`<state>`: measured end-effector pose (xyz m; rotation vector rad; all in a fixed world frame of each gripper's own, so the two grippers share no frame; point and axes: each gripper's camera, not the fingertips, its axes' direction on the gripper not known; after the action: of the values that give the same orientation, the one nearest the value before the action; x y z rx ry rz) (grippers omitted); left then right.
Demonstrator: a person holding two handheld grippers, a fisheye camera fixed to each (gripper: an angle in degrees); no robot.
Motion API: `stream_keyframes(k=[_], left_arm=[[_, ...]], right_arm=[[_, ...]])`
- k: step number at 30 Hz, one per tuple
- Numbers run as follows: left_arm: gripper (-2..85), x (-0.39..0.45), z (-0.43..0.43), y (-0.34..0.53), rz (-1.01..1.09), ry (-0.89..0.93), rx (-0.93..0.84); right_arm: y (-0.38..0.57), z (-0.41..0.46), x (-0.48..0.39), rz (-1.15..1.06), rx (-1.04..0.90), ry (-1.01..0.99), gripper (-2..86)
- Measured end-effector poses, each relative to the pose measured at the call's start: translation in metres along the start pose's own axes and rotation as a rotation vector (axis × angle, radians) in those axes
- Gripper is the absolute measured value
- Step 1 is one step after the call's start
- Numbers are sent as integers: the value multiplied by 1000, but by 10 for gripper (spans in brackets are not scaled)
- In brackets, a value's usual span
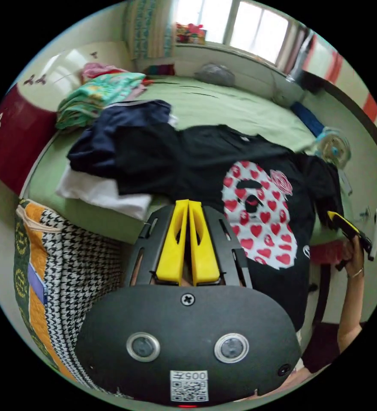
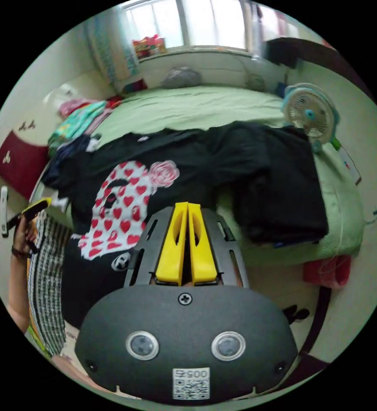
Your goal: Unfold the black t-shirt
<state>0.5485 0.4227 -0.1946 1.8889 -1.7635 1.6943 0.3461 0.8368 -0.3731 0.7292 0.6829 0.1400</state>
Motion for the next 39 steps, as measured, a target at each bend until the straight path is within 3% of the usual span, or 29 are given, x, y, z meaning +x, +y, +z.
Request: stream_keyframes(k=[5, 9, 20, 32, 39], left_arm=[[-7, 66, 26, 52, 110, 50, -109], [-7, 91, 34, 94, 157, -27, -44], [-7, 97, 64, 139, 119, 49, 11], [-6, 147, 96, 179, 217, -208, 26], [-6, 141, 109, 191, 183, -114, 16]], right_arm=[[40, 11, -70, -60, -15, -6, -10], [68, 12, -96, -53, 18, -10, -10], [99, 25, -132, -114, 51, 102, -10], [117, 36, -161, -122, 50, 145, -9], [127, 42, -172, -118, 50, 138, -9]])
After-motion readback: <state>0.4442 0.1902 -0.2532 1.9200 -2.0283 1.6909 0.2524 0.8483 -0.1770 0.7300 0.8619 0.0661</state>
